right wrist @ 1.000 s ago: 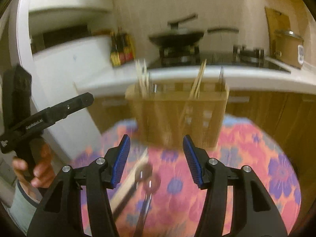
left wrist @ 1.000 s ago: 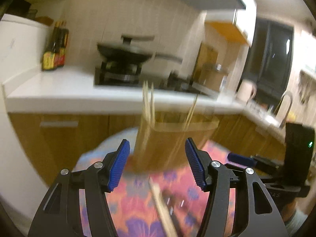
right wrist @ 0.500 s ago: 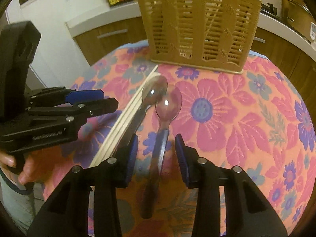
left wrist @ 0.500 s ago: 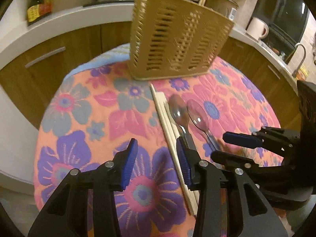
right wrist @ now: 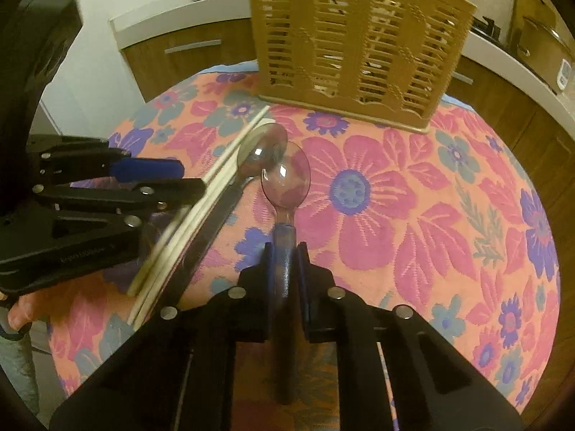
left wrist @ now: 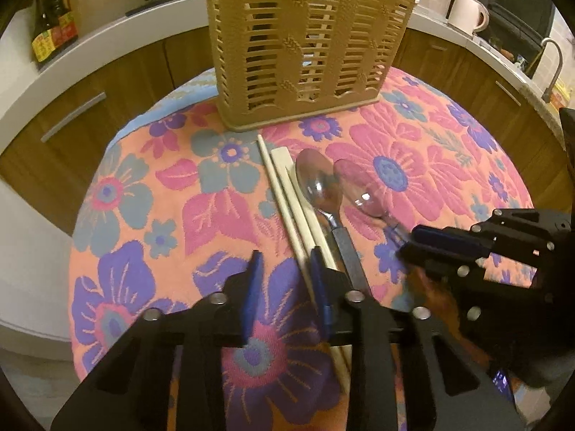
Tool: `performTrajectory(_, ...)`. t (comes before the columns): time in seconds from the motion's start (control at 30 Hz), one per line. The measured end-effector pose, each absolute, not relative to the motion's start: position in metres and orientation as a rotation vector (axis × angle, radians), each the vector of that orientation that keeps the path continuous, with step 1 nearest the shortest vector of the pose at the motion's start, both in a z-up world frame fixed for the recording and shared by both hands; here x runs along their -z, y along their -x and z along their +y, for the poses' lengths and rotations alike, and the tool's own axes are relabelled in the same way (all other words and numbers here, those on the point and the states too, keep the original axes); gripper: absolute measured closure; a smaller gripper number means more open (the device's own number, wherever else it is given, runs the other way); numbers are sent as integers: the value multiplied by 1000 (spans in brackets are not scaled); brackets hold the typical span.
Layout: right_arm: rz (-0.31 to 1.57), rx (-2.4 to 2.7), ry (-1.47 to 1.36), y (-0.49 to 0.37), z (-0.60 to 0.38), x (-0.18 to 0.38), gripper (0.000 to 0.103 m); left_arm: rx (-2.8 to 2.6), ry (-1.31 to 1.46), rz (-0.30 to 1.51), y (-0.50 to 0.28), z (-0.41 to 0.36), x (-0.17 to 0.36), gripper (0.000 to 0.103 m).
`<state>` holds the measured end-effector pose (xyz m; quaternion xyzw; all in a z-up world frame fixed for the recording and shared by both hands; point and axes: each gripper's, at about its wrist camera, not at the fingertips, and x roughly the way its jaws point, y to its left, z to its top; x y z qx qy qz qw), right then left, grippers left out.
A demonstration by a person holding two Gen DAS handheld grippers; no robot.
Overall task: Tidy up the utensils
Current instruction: 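Lower both tools to the cloth and grasp a clear spoon with the right tool, then grasp a wooden chopstick with the left tool while the right tool holds its spoon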
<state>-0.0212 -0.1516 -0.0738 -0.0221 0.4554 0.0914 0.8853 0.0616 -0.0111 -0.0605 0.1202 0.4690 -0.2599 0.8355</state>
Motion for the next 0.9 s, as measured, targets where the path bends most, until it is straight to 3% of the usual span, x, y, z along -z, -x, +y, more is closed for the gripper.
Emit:
performTrajectory(0.2,958,-168,-6,26,-168,72,93,547,-256,1008,-61,-11,60,86)
performTrajectory(0.27,963,-161,-17,26,-174,72,93,551,-269,1014,-60,-12,59,96)
performTrajectory(0.33,969,-153,-30,27,-181,72,93,556,-278,1021,-58,-11,58,97)
performTrajectory(0.47,975,-136,-38,30,-193,72,93,552,-281,1030,-59,-13,59,97)
performTrajectory(0.67,999,-152,-40,30,-196,73,93,534,-288,1052,-63,-21,60,87)
performTrajectory(0.77,1009,-166,-36,29,-195,73,93,508,-346,1037,-59,-26,61,98)
performTrajectory(0.9,1017,-178,-47,35,-202,70,93,506,-308,1039,-54,-15,60,99)
